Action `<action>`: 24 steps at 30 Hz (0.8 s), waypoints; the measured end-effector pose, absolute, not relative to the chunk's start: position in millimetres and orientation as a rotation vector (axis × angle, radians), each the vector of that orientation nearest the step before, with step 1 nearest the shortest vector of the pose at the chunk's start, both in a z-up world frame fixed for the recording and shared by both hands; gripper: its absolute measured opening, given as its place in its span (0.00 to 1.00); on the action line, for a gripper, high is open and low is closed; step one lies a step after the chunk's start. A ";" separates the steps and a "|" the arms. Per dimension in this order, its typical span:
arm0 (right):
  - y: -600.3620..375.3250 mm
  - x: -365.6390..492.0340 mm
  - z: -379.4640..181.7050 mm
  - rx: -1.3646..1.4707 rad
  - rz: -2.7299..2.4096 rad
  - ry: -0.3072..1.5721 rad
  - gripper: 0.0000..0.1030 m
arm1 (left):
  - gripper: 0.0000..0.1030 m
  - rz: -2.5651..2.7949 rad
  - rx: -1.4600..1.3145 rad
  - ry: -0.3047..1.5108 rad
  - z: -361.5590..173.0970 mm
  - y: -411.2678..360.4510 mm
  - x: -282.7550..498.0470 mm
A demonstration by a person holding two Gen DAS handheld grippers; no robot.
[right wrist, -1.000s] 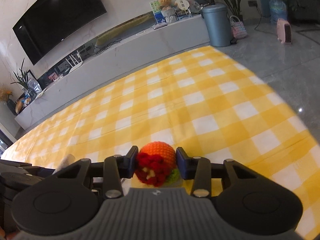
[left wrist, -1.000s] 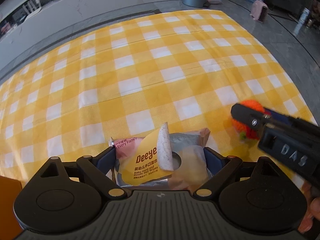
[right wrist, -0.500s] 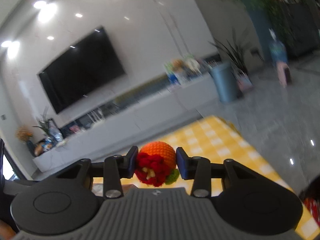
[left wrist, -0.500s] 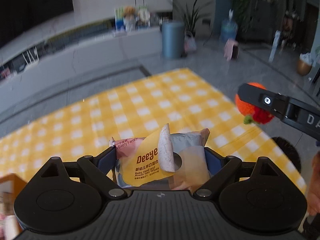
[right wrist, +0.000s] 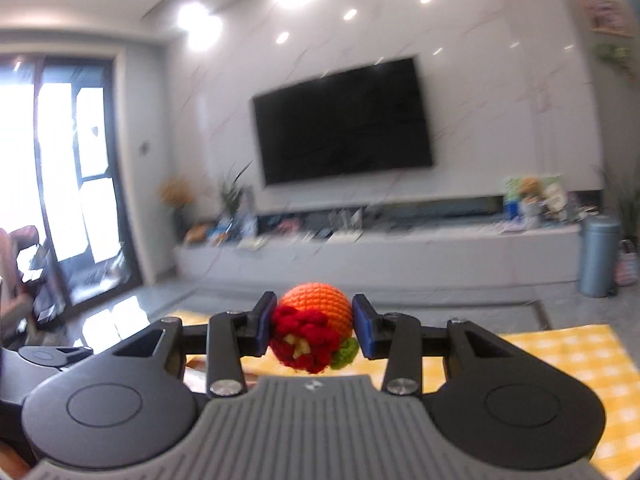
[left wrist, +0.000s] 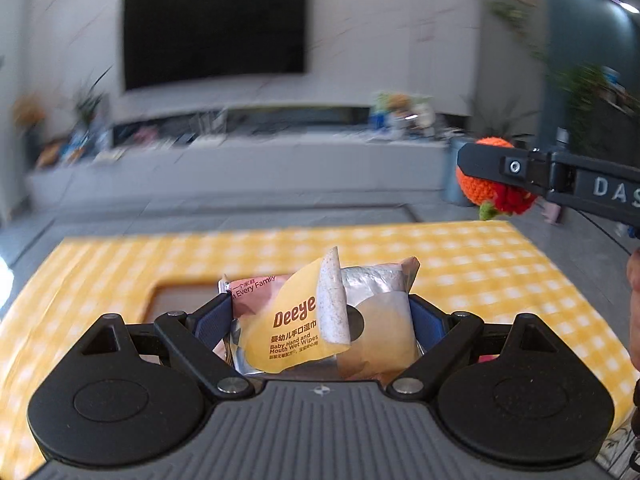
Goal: Organize soft objects
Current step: 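Carry the snack packet with the left tool while right carries the orange fruit to the box, then drop the orange fruit into the box with the right tool while left releases the snack packet inside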
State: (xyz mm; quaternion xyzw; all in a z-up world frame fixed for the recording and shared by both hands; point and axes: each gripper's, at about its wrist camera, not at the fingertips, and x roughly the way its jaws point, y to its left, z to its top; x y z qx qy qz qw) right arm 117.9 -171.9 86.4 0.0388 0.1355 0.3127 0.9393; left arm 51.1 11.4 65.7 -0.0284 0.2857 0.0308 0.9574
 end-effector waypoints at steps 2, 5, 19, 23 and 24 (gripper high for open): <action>-137.7 120.9 77.5 0.047 0.660 0.342 0.40 | 1.00 0.073 -0.064 0.604 56.6 30.8 43.2; -93.2 125.6 59.3 -0.017 0.683 0.431 0.40 | 1.00 0.074 -0.057 0.658 38.0 46.4 35.4; 8.7 139.0 4.9 -0.318 0.662 0.680 0.86 | 1.00 0.110 -0.055 0.796 0.8 83.1 25.4; 7.2 125.7 9.0 -0.305 0.615 0.625 0.97 | 1.00 0.126 -0.055 0.777 8.3 80.5 22.5; 3.2 122.3 12.2 -0.293 0.605 0.616 0.97 | 1.00 0.142 -0.033 0.756 11.3 78.2 20.5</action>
